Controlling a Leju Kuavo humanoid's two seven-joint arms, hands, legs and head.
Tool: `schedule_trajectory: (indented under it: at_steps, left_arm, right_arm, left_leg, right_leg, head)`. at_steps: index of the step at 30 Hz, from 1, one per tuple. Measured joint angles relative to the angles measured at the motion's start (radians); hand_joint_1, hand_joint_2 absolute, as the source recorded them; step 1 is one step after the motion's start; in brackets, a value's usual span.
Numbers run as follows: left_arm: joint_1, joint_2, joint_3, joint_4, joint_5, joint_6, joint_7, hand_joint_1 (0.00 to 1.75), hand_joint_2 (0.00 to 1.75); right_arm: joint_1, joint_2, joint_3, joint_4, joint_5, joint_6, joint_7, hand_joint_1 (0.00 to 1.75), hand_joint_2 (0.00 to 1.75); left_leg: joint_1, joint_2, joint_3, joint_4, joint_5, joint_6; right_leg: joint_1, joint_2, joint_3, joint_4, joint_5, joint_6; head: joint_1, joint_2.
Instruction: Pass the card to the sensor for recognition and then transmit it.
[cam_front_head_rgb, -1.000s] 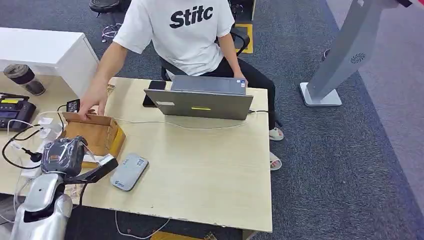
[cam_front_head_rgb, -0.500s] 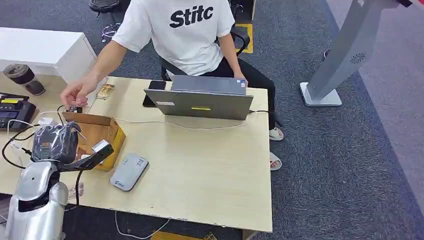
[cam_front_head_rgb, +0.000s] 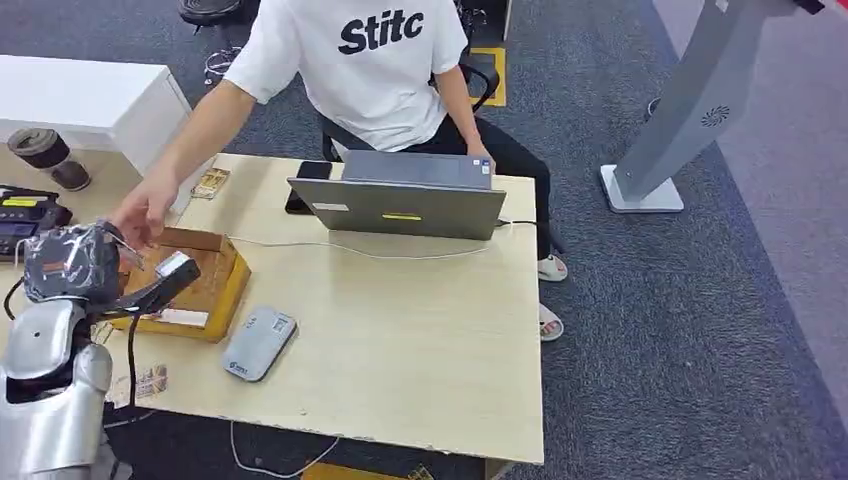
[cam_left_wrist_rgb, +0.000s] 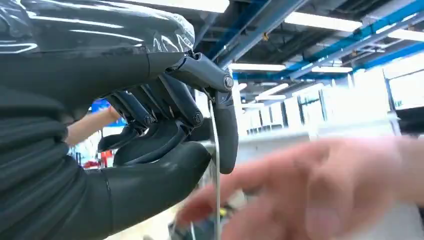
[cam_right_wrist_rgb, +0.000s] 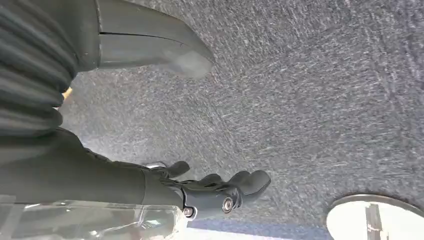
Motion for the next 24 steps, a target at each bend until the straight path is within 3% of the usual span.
schedule_trajectory:
  at_steps: [7, 12, 24]
  left_arm:
    - [-0.152, 0.092, -0.057, 0.004, 0.000, -0.104, 0.057, 1.75, 1.75]
    - [-0.197, 0.096, -0.111, 0.012, 0.000, -0.094, 0.119, 1.75, 1.75]
    - [-0.200, 0.072, -0.168, 0.019, 0.000, -0.060, 0.130, 1.75, 1.75]
  right_arm:
    - [-0.003, 0.000, 0.000, 0.000, -0.011, 0.001, 0.025, 0.00, 1.75]
    - [-0.006, -0.002, 0.000, 0.008, -0.011, 0.000, 0.028, 0.00, 1.75]
    - [-0.006, -0.005, 0.000, 0.016, -0.009, -0.001, 0.018, 0.00, 1.75]
  left_leg:
    - [0.000, 0.000, 0.000, 0.000, 0.000, 0.000]
    - [-0.001, 0.000, 0.000, 0.000, 0.000, 0.001]
    - [0.000, 0.000, 0.000, 0.001, 0.000, 0.001]
  right_leg:
    - [0.001, 0.000, 0.000, 0.000, 0.000, 0.000]
    - [0.000, 0.000, 0.001, 0.000, 0.000, 0.000]
    - [0.000, 0.000, 0.000, 0.000, 0.000, 0.000]
  head:
    - [0.001, 0.000]
    - [0.000, 0.000]
    - [0.000, 0.000]
